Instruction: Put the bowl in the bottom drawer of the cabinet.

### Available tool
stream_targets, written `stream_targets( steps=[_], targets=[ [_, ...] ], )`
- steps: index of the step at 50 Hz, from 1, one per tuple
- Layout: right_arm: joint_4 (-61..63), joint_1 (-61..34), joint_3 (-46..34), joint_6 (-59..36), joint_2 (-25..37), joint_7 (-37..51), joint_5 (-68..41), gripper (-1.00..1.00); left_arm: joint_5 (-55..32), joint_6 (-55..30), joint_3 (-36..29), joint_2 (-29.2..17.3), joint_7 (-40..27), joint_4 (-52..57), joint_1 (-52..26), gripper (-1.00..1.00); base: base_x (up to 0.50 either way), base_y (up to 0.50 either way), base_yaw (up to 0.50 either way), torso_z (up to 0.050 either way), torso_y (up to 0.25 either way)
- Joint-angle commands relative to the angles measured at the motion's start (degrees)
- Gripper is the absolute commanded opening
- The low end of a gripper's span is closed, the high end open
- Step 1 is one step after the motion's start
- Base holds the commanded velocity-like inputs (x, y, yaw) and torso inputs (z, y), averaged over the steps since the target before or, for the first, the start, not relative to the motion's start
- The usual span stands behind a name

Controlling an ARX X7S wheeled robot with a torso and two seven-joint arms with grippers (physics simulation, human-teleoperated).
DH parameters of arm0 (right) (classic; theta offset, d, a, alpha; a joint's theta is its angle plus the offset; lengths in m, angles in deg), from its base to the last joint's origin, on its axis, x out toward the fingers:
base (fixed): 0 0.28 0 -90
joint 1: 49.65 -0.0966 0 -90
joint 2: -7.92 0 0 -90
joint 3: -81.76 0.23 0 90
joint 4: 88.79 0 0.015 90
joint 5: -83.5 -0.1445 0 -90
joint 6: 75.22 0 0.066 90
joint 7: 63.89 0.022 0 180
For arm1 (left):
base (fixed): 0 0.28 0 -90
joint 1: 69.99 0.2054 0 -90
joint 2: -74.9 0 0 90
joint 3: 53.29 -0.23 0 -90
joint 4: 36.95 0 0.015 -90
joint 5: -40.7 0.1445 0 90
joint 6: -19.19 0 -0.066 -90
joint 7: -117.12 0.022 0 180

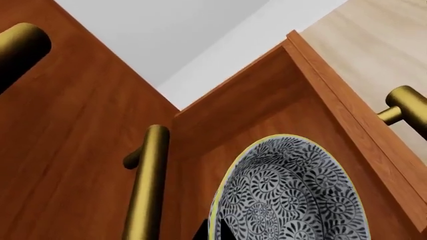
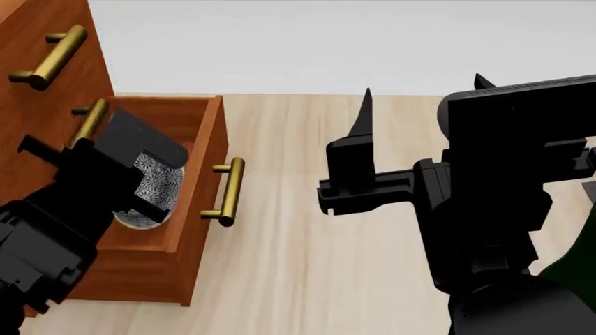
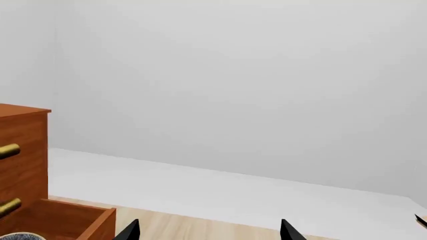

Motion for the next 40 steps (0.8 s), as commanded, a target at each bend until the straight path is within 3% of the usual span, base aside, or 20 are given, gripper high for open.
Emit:
stream_targets(
  steps=[1,40],
  targets=[
    [-0.49,1.64,-0.21,1.21,-0.16,0.1,0.17,1.0,5.51,1.23,4.58,0.41,1.12,-0.65,1.69,-1.0,0.0,0.0,0.0,0.0,0.0],
    [-0.8,1.41,-0.29,1.58,0.31,0.96,-0.94,1.0,19.55,-0.09,18.69,1.06,3.71,-0.68,3.86,-1.0,0.0,0.0,0.0,0.0,0.0]
  ],
)
